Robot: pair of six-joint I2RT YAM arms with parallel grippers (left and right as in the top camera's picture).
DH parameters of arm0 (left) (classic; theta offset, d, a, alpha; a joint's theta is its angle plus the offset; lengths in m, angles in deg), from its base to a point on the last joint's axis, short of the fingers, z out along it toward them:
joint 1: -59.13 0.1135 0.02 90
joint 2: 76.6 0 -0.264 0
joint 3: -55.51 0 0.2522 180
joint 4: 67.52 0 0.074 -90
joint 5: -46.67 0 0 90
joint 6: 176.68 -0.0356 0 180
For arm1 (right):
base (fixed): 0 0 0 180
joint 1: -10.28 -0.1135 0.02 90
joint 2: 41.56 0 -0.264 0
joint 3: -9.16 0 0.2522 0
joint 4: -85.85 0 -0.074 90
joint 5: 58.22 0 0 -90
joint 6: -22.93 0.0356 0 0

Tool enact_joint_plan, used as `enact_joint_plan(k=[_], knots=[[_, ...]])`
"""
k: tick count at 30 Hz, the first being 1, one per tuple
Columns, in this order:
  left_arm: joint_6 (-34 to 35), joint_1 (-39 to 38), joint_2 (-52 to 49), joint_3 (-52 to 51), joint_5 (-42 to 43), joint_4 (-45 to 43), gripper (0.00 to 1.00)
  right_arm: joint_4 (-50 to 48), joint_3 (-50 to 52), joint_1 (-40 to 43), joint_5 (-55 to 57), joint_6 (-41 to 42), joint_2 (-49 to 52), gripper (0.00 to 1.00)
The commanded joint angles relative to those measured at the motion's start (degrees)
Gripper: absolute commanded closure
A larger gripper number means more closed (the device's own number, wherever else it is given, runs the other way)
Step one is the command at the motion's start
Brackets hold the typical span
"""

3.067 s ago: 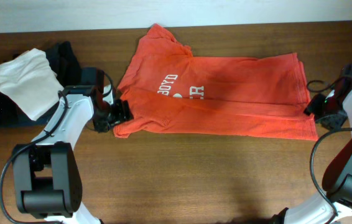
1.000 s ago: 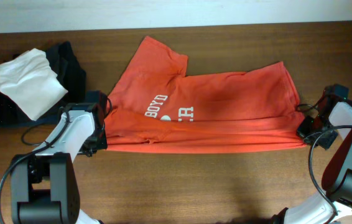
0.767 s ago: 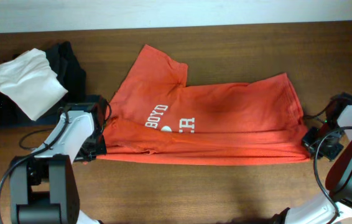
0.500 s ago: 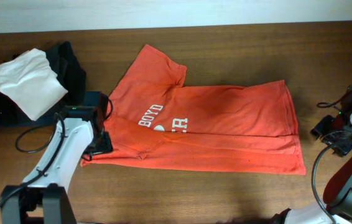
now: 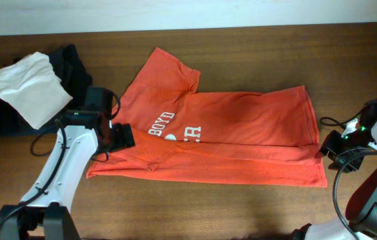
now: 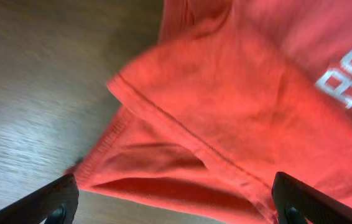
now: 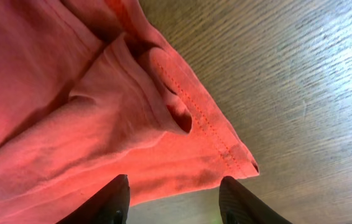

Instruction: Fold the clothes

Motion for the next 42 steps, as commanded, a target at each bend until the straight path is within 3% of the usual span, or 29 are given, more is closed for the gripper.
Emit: enact_joint_plan(k=[1,6,11,14,15,17,22,24,27,32,34,42], knots=[[0.17,-0.13,1.07,-6.03,3.96,-3.85,0.01,-0.04,0.70,0.26,-2.49,-0.70,-1.18,0.53],[0.17,-0.13,1.07,-12.28,8.52,-13.99,0.01,-5.77,5.22,-1.84,-3.67,-0.66,-1.16,0.55],[0.20,-0.13,1.07,-13.20,8.96,-15.26,0.01,-8.11,7.45,-3.52,-1.55,-0.61,-1.16,0.56],[0.17,-0.13,1.07,-13.20,8.94,-15.26,0.02,-8.13,7.45,-3.48,0.52,0.79,-1.16,0.66],[0.17,-0.13,1.07,-13.20,8.96,-15.23,0.02,-8.33,7.45,-3.48,1.14,1.60,-1.16,0.83],[0.17,-0.13,1.07,-13.20,8.94,-15.21,0.02,-8.68,7.45,-3.48,1.16,1.62,-1.16,0.90],[0.17,-0.13,1.07,-13.20,8.96,-15.02,0.02,-9.14,7.45,-3.48,1.38,1.60,-1.16,0.89],[0.17,-0.13,1.07,-13.20,8.98,-15.02,0.02,-9.42,7.48,-3.48,2.43,1.81,-1.16,0.71],[0.17,-0.13,1.07,-13.20,9.14,-15.02,0.02,-10.12,7.56,-3.48,2.84,2.67,-1.16,0.71],[0.17,-0.13,1.07,-13.20,9.16,-14.38,0.02,-11.06,7.80,-3.48,2.82,3.10,-1.16,0.85],[0.17,-0.13,1.07,-13.20,9.16,-14.38,0.02,-11.28,7.80,-3.48,2.80,3.13,-1.16,0.96],[0.17,-0.13,1.07,-13.20,9.11,-14.38,0.02,-11.28,0.66,-3.43,-7.02,3.04,-1.18,0.96]])
